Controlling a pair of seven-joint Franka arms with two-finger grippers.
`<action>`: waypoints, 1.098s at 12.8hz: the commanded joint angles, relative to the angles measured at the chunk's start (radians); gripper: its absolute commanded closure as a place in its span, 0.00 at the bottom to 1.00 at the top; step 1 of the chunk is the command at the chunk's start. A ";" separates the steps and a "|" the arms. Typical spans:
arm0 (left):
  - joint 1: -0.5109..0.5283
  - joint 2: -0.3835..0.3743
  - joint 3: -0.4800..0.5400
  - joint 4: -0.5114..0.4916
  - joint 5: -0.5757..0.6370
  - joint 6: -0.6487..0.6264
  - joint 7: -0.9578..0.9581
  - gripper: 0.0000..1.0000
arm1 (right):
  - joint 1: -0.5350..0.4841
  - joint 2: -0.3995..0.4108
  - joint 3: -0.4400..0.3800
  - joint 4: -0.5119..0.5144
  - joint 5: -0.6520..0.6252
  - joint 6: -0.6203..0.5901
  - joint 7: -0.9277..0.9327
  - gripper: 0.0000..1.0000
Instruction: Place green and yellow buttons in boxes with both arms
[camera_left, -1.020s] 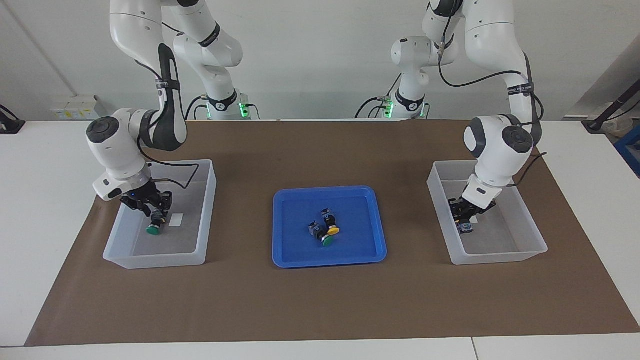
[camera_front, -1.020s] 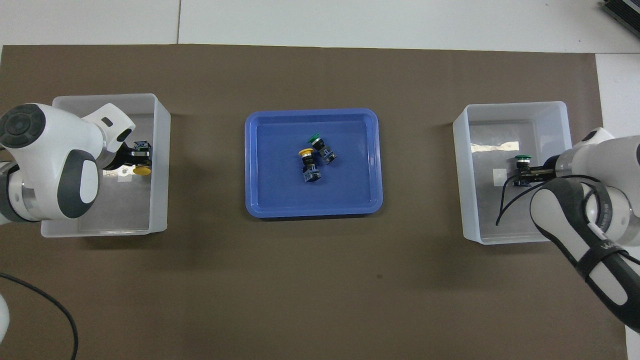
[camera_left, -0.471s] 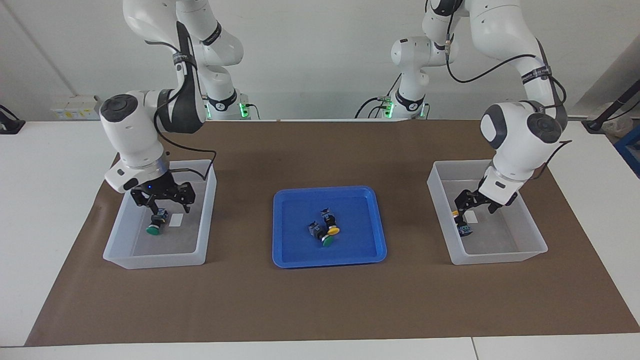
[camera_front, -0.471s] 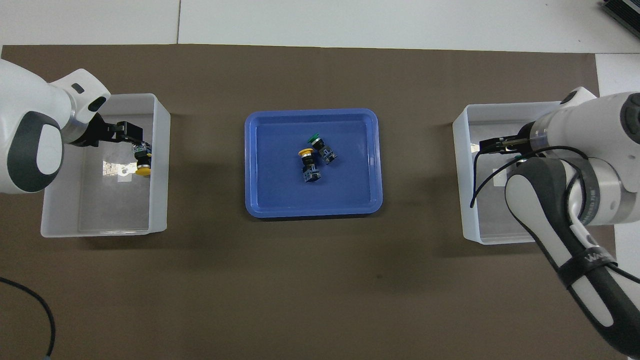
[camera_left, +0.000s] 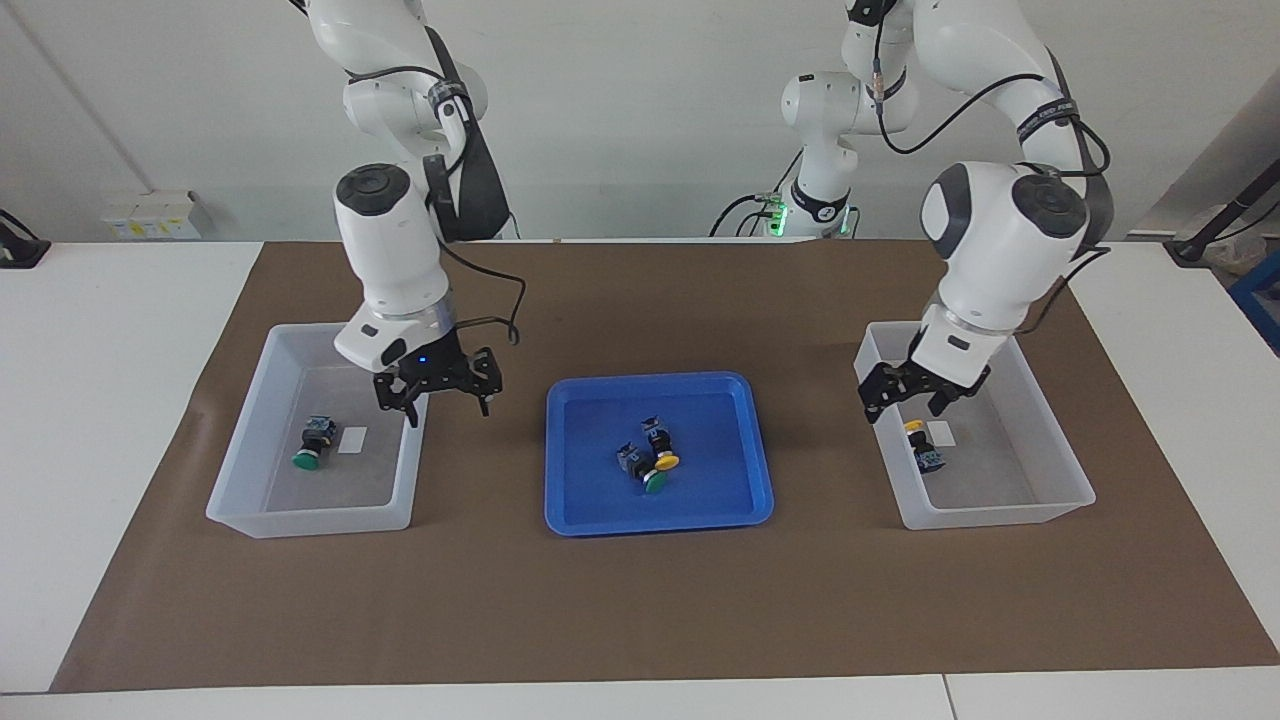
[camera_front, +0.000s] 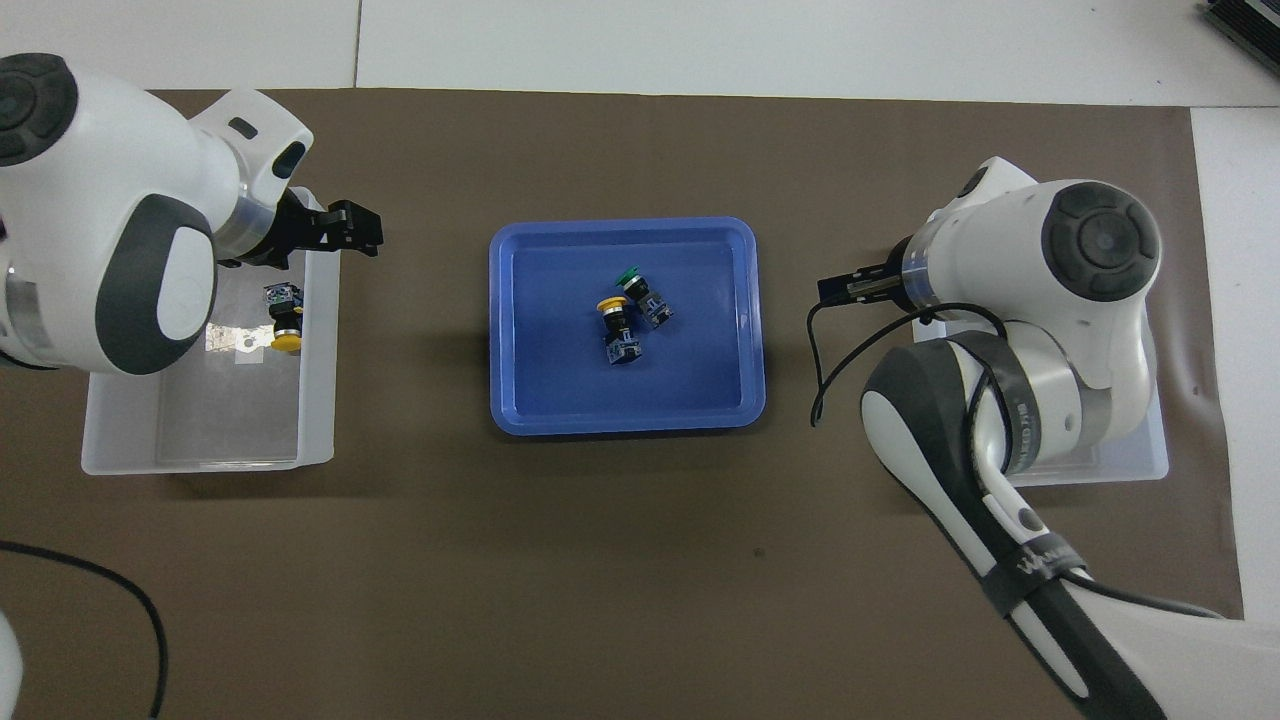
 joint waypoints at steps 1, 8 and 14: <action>-0.104 0.012 0.015 -0.006 -0.012 0.105 -0.145 0.00 | 0.064 0.051 -0.002 0.033 0.023 0.046 0.022 0.00; -0.242 0.025 0.013 -0.161 -0.090 0.395 -0.226 0.00 | 0.157 0.152 0.038 0.022 0.057 0.236 0.048 0.00; -0.335 0.158 0.013 -0.174 -0.090 0.606 -0.314 0.00 | 0.149 0.287 0.087 0.042 0.069 0.398 -0.007 0.00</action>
